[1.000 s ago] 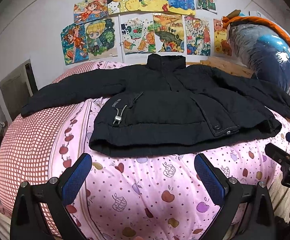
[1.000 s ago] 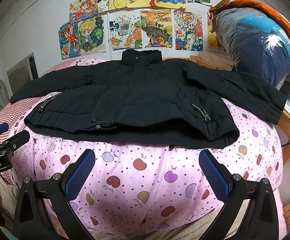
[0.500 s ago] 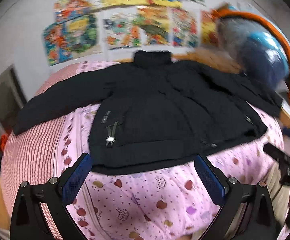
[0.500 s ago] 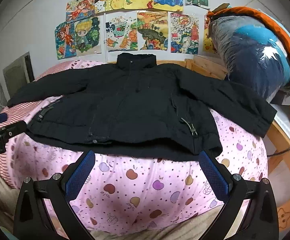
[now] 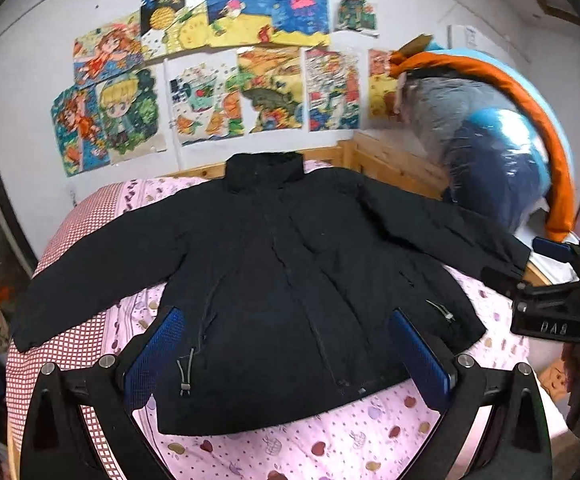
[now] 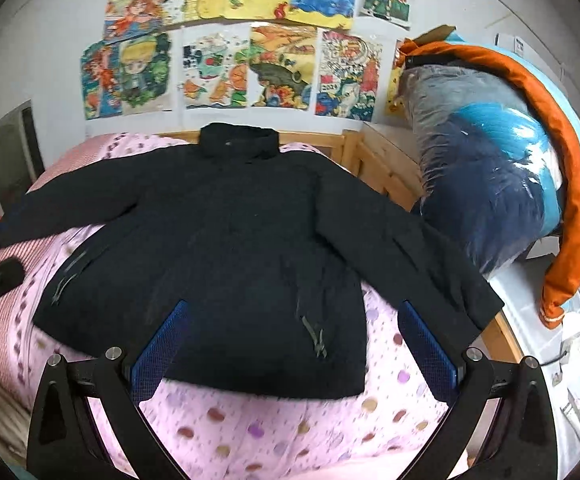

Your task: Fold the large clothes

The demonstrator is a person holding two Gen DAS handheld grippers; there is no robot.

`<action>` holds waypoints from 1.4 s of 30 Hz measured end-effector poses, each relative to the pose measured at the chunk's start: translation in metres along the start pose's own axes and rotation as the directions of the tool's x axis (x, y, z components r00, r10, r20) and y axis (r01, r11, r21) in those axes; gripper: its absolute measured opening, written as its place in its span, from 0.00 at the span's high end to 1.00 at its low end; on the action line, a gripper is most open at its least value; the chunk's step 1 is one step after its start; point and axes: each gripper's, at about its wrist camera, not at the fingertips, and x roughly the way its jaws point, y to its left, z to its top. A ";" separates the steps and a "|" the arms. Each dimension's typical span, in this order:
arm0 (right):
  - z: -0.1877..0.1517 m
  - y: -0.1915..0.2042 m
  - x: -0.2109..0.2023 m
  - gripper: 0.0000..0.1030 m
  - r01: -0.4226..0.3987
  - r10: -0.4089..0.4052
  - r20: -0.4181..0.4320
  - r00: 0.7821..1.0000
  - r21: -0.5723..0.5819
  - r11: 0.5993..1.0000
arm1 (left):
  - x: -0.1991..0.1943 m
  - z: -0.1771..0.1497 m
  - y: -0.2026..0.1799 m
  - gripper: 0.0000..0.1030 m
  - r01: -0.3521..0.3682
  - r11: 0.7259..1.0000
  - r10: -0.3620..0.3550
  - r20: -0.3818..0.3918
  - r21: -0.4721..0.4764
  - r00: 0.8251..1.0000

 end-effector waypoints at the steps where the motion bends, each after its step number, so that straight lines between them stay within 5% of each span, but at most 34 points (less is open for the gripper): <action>1: 0.005 -0.002 0.010 0.01 -0.001 0.001 -0.029 1.000 0.011 1.000 | 0.007 0.005 0.001 0.00 -0.014 1.000 0.014 -0.016 -0.011 1.000; 10: 0.042 0.001 0.107 0.01 -0.008 0.005 -0.067 0.998 -0.046 0.999 | 0.038 0.042 0.016 0.00 -0.121 0.990 0.121 -0.002 -0.069 0.993; 16: 0.036 0.012 0.137 0.01 -0.026 0.025 -0.017 1.000 -0.097 0.995 | 0.052 0.059 0.012 0.00 -0.137 0.987 0.138 0.007 -0.079 0.990; 24: 0.010 -0.030 0.106 0.01 -0.068 0.065 0.106 0.992 0.026 0.997 | 0.095 0.078 -0.043 0.00 -0.017 1.000 0.017 0.021 0.010 1.000; 30: -0.016 -0.059 0.119 0.01 -0.005 0.004 0.022 1.000 0.036 0.999 | 0.147 0.083 -0.076 0.00 0.082 0.994 -0.080 -0.042 0.066 0.996; 33: -0.030 -0.079 0.125 0.01 -0.032 0.032 0.001 0.999 0.118 0.993 | 0.175 0.083 -0.084 0.00 0.144 0.984 -0.143 -0.011 0.107 0.990; 38: -0.068 -0.119 0.154 0.01 -0.070 0.078 -0.002 0.997 0.412 0.909 | 0.229 0.089 -0.089 0.00 0.174 0.964 -0.181 0.019 0.200 0.983; 42: -0.091 -0.149 0.198 0.01 -0.124 0.147 0.023 0.989 0.672 0.730 | 0.271 0.106 -0.096 0.00 0.144 0.958 -0.152 0.012 0.247 0.988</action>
